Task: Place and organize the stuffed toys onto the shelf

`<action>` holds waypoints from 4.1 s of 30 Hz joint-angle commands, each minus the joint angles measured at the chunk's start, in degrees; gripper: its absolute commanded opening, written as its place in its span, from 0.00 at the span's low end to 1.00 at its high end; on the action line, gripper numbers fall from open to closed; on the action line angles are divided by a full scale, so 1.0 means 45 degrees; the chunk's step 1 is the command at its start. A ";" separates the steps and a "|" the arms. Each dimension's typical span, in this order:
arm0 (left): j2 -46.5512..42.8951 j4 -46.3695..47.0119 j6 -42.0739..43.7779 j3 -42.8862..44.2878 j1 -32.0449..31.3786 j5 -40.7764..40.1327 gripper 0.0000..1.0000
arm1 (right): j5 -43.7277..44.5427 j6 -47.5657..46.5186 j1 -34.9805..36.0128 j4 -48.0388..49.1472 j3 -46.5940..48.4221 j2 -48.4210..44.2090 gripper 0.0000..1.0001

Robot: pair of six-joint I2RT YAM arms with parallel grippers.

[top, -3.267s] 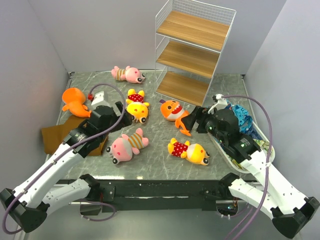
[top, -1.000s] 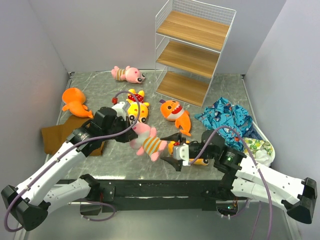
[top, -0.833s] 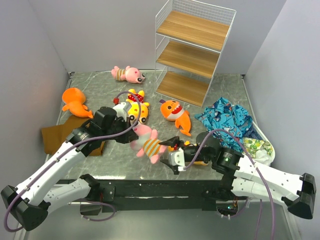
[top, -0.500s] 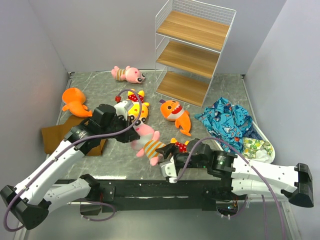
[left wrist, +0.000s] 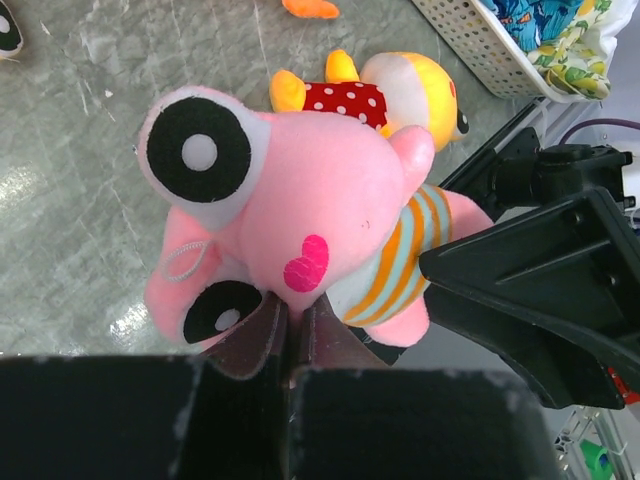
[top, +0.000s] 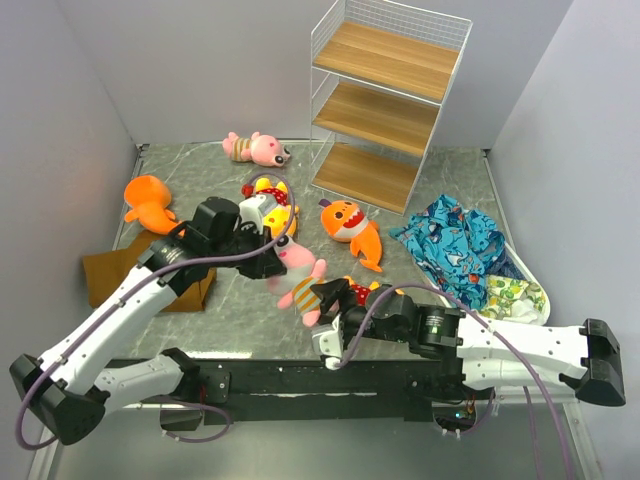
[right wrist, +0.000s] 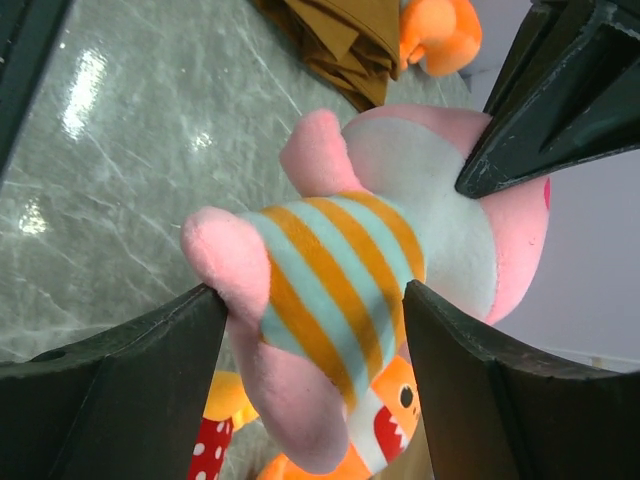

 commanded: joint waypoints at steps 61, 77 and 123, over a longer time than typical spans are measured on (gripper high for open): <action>-0.0321 0.4668 -0.0838 0.0330 0.3905 -0.8140 0.96 | 0.4307 -0.0081 -0.3285 0.1097 0.6886 0.2404 0.00; -0.0791 0.5335 -0.0232 -0.1316 0.3866 -0.7556 0.96 | 0.2883 -0.0805 -0.8797 0.1119 1.4060 0.7132 0.01; -0.0557 0.5198 -0.0154 -0.1218 0.3866 -0.7361 0.96 | 0.4502 0.0231 -1.1709 -0.0522 1.6602 0.9361 0.45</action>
